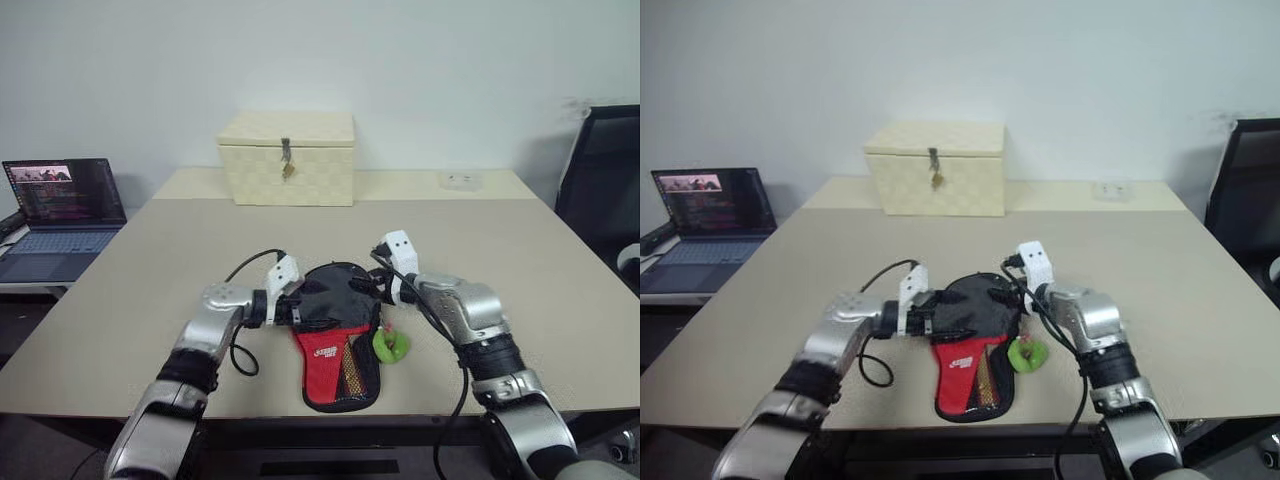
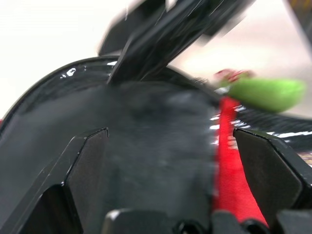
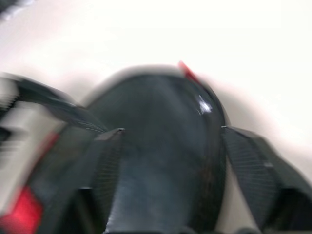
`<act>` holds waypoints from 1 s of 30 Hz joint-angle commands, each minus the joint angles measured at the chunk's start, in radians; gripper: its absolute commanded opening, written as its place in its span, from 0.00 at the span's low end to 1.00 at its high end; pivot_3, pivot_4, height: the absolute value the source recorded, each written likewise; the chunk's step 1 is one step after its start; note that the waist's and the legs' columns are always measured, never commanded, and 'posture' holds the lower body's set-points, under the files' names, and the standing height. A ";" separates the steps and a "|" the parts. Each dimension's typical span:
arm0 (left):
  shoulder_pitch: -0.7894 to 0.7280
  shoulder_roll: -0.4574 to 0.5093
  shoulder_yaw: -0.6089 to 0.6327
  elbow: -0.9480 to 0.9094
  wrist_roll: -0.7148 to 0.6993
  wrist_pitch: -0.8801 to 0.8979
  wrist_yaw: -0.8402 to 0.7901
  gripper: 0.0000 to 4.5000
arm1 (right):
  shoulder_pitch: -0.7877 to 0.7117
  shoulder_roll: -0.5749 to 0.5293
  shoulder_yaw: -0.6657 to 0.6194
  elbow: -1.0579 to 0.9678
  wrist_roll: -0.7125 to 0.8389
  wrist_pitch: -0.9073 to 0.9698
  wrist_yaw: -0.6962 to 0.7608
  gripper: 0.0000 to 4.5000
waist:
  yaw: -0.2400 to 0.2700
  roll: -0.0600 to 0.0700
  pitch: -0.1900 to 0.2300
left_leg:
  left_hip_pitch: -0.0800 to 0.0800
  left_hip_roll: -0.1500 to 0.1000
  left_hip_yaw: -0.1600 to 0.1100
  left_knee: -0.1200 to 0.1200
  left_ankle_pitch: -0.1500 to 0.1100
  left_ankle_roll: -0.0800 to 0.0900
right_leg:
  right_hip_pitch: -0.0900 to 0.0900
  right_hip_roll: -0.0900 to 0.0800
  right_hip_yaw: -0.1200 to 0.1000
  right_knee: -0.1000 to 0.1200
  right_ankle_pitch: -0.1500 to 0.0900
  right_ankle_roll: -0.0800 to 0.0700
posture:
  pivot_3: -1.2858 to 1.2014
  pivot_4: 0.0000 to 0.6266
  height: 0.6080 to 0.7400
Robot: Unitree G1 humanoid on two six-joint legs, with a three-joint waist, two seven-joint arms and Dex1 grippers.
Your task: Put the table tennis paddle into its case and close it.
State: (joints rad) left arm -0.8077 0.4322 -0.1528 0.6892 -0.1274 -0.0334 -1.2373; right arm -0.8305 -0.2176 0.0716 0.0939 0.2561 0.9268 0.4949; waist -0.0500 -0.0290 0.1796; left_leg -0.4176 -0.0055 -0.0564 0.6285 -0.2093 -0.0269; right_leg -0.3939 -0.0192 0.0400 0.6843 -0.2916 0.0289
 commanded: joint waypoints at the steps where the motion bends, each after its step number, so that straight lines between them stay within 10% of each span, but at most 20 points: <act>1: -0.056 -0.023 -0.014 0.114 0.035 -0.099 -0.018 1.00 | 0.048 -0.095 0.022 -0.185 0.028 0.046 0.061 0.89 | 0.003 0.000 0.000 | -0.001 0.000 0.000 0.000 0.000 0.000 | 0.000 0.000 -0.001 -0.001 0.000 0.000 | 0.52 0.24 1.00; 10: -0.169 -0.116 -0.036 0.404 0.139 -0.255 -0.002 1.00 | 0.265 -0.336 -0.047 -0.535 0.192 0.261 0.165 0.89 | 0.018 0.000 0.000 | -0.002 0.000 0.000 0.001 0.000 0.000 | 0.001 0.000 -0.002 -0.002 0.000 0.001 | 0.52 0.24 1.00; 30: -0.197 -0.161 -0.037 0.516 0.200 -0.324 -0.002 1.00 | 0.420 -0.205 0.065 -0.529 0.159 0.276 -0.065 0.89 | 0.019 -0.001 0.000 | 0.001 -0.001 -0.001 0.001 0.000 0.000 | 0.006 0.000 -0.003 -0.002 0.000 0.001 | 0.52 0.24 1.00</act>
State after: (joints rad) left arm -1.0146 0.2818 -0.1780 1.1829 0.0435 -0.3551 -1.2330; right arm -0.3946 -0.4178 0.1397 -0.4427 0.4363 1.2372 0.4431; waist -0.0315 -0.0296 0.1793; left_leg -0.4163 -0.0067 -0.0577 0.6299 -0.2095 -0.0265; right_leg -0.3884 -0.0188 0.0367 0.6817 -0.2917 0.0303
